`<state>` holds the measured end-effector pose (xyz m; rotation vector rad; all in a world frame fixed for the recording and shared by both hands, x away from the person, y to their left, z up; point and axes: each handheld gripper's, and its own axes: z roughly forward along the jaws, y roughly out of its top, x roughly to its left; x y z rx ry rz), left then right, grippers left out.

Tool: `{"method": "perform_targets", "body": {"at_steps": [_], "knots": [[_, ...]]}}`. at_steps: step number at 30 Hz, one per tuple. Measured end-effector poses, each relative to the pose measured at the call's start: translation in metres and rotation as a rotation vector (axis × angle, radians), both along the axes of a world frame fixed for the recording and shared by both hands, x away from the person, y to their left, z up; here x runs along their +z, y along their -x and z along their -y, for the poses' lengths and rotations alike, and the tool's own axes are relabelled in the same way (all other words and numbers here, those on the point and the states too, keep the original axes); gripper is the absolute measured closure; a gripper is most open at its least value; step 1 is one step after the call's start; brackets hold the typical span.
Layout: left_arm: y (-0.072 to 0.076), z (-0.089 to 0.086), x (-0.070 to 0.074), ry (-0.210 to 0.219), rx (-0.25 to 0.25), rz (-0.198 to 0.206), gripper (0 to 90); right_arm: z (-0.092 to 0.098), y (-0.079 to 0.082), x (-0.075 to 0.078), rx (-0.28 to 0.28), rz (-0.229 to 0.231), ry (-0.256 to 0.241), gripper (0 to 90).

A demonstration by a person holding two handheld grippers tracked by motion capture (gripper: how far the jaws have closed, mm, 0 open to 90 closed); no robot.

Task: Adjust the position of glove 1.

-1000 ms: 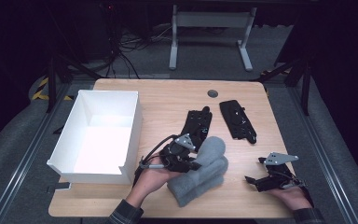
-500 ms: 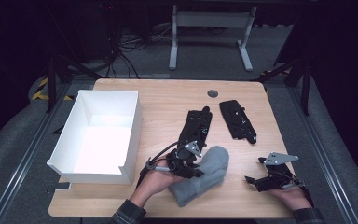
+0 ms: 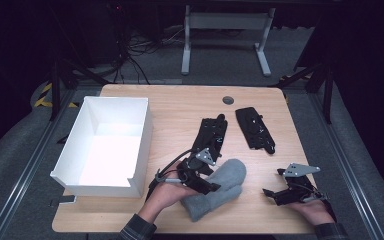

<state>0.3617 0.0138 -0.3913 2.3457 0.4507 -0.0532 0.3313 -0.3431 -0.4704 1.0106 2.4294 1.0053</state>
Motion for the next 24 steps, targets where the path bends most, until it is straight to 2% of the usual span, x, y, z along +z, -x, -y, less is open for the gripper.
{"method": "perform_targets", "body": {"at_steps": [5, 9, 11, 14, 20, 24], "knots": [[-0.005, -0.002, 0.004, 0.004, 0.057, 0.030, 24.0, 0.000, 0.000, 0.000, 0.000, 0.000, 0.000, 3.1], [-0.010, 0.001, -0.001, -0.004, 0.076, 0.026, 15.9, 0.000, 0.000, 0.000, 0.000, 0.000, 0.000, 3.1], [-0.013, 0.005, -0.006, -0.006, 0.084, 0.015, 14.9, 0.000, 0.000, 0.000, 0.000, 0.000, 0.000, 3.1], [-0.015, 0.010, -0.014, -0.025, 0.068, -0.011, 14.4, 0.000, 0.000, 0.000, 0.000, -0.001, 0.000, 3.1], [-0.017, 0.018, -0.029, -0.064, 0.060, -0.020, 14.0, -0.001, -0.001, 0.000, -0.001, -0.001, 0.001, 3.1], [-0.020, 0.020, -0.043, -0.069, 0.052, -0.078, 12.5, -0.001, -0.001, 0.000, -0.001, -0.001, 0.001, 3.1]]}}
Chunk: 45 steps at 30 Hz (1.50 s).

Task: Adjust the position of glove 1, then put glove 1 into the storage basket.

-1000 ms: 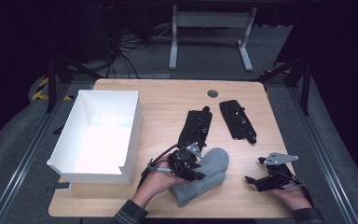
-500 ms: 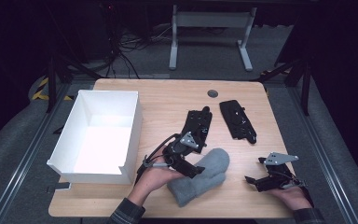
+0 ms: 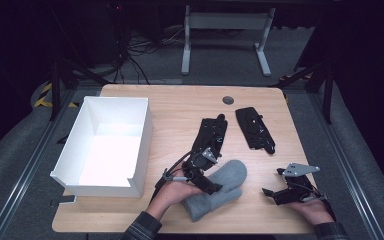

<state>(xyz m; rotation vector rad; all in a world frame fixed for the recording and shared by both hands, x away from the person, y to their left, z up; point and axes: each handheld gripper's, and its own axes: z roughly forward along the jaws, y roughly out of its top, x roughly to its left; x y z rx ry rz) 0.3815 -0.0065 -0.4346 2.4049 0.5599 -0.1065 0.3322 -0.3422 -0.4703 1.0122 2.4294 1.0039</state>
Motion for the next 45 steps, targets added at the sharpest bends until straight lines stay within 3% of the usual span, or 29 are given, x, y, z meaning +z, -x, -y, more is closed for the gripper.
{"method": "perform_targets", "body": {"at_steps": [5, 10, 17, 22, 26, 32, 37, 45], "knots": [[-0.003, 0.000, -0.008, -0.004, -0.004, -0.025, 12.2, 0.000, 0.000, 0.000, 0.000, 0.000, 0.000, 3.1], [-0.005, 0.000, -0.016, 0.006, -0.016, -0.098, 14.7, 0.000, 0.000, 0.000, 0.002, 0.000, -0.001, 3.1], [-0.005, 0.000, -0.017, 0.013, -0.056, -0.116, 20.9, 0.000, -0.001, 0.000, 0.003, 0.000, -0.001, 3.1], [-0.005, 0.001, -0.017, 0.021, -0.089, -0.145, 36.0, 0.000, -0.001, 0.000, 0.004, 0.001, -0.001, 3.1], [-0.007, 0.002, -0.018, 0.025, -0.101, -0.203, 50.3, 0.000, -0.001, 0.000, 0.005, 0.002, 0.000, 3.1], [-0.009, 0.001, -0.018, 0.043, -0.087, -0.264, 65.2, 0.000, -0.001, 0.000, 0.006, 0.002, 0.001, 3.1], [-0.010, 0.000, -0.015, 0.048, -0.079, -0.276, 72.0, -0.001, -0.001, 0.000, 0.005, 0.001, 0.000, 3.1], [-0.002, -0.001, 0.000, 0.038, -0.084, -0.212, 72.9, -0.001, -0.001, 0.000, 0.005, 0.001, 0.000, 3.1]]}}
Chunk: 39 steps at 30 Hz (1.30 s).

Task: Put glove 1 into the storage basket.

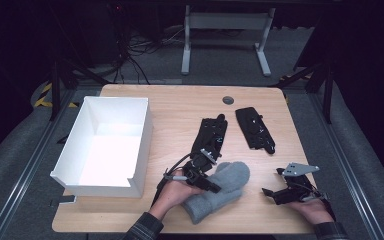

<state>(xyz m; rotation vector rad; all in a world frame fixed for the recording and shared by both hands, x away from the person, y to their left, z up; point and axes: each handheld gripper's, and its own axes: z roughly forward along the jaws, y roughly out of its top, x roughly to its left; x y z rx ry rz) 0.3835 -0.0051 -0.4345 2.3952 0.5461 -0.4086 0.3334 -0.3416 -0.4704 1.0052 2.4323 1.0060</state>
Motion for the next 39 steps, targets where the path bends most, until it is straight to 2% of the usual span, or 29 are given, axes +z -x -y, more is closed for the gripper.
{"method": "perform_targets", "body": {"at_steps": [7, 19, 23, 27, 31, 39], "knots": [[0.006, -0.005, 0.016, 0.027, 0.016, 0.073, 72.8, 0.000, 0.000, 0.000, -0.001, 0.000, 0.000, 3.1], [0.002, -0.020, 0.034, 0.043, 0.070, 0.114, 72.6, 0.000, 0.000, 0.000, -0.001, -0.002, 0.000, 3.1], [0.002, -0.025, 0.046, 0.031, 0.089, 0.132, 72.7, 0.000, 0.000, 0.000, -0.001, -0.002, 0.000, 3.1], [0.000, -0.030, 0.054, 0.035, 0.104, 0.139, 72.7, 0.000, 0.000, 0.000, -0.001, -0.002, 0.000, 3.1], [-0.001, -0.038, 0.066, 0.045, 0.138, 0.153, 72.6, 0.000, 0.000, 0.000, -0.001, -0.002, 0.000, 3.1], [-0.002, -0.054, 0.093, 0.051, 0.174, 0.174, 72.7, 0.000, 0.000, 0.000, -0.001, -0.002, 0.000, 3.1]]}}
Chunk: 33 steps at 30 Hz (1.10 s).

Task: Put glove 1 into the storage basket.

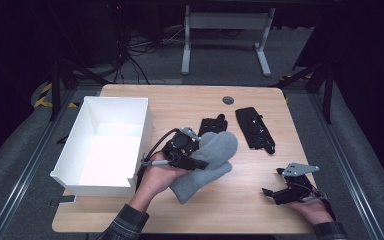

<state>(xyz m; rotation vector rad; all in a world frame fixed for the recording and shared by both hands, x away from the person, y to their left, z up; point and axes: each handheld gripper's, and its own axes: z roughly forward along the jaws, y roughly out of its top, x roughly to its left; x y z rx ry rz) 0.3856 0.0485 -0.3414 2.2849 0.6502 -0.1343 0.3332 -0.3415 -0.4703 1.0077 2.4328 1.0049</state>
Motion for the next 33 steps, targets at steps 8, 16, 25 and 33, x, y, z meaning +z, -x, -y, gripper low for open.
{"method": "perform_targets", "body": {"at_steps": [8, 16, 25, 33], "knots": [[-0.004, -0.020, 0.022, 0.026, 0.046, 0.015, 72.7, 0.000, 0.000, 0.000, 0.000, 0.000, 0.000, 3.1], [-0.008, -0.041, 0.043, 0.021, 0.100, 0.051, 72.7, 0.000, 0.000, 0.000, -0.001, 0.001, -0.001, 3.1], [-0.010, -0.068, 0.065, 0.025, 0.162, 0.090, 72.8, 0.000, 0.000, 0.000, 0.000, 0.001, -0.001, 3.1], [-0.011, -0.095, 0.077, 0.036, 0.229, 0.111, 72.8, 0.000, 0.000, 0.000, -0.001, 0.001, -0.001, 3.1]]}}
